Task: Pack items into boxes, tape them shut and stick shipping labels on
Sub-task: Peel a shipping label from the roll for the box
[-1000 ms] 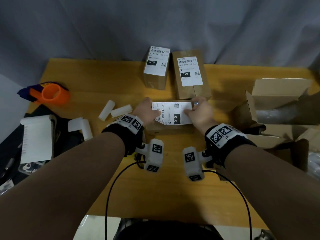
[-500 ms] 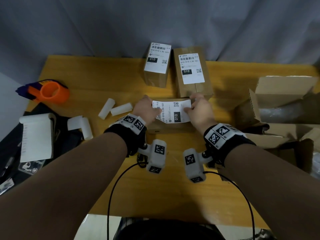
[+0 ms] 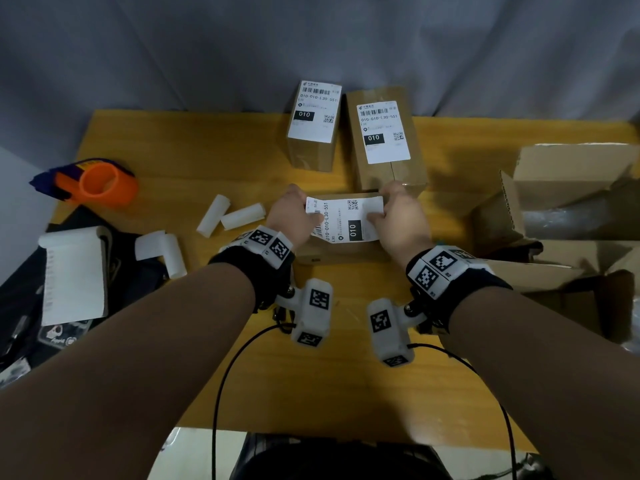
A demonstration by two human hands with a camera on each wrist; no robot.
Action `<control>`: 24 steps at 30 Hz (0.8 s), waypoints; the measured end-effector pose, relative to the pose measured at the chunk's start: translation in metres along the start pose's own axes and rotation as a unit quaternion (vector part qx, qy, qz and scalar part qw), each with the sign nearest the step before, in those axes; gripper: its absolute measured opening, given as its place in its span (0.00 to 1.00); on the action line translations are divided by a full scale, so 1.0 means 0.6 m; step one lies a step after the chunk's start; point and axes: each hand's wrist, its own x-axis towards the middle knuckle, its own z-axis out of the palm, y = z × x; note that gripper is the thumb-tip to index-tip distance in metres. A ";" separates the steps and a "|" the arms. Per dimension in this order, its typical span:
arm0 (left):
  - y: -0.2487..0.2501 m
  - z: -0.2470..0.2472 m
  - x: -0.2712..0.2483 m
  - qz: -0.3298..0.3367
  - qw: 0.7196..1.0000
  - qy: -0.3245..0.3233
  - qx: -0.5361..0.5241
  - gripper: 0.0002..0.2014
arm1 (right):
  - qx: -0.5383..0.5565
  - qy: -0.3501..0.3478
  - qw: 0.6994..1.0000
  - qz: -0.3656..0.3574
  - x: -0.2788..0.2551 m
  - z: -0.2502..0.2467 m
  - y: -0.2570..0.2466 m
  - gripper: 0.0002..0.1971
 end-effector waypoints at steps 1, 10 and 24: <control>0.000 0.000 0.000 0.000 1.000 0.002 0.007 0.16 | -0.025 0.008 1.000 -0.006 -0.002 -0.002 0.001 0.20; -0.002 -0.003 -0.002 0.015 1.000 0.010 -0.012 0.14 | -0.285 -0.174 0.920 -0.207 -0.043 0.032 -0.011 0.44; -0.008 -0.001 -0.001 0.009 0.999 0.002 -0.052 0.13 | -0.376 -0.123 0.908 -0.134 -0.065 0.080 -0.015 0.56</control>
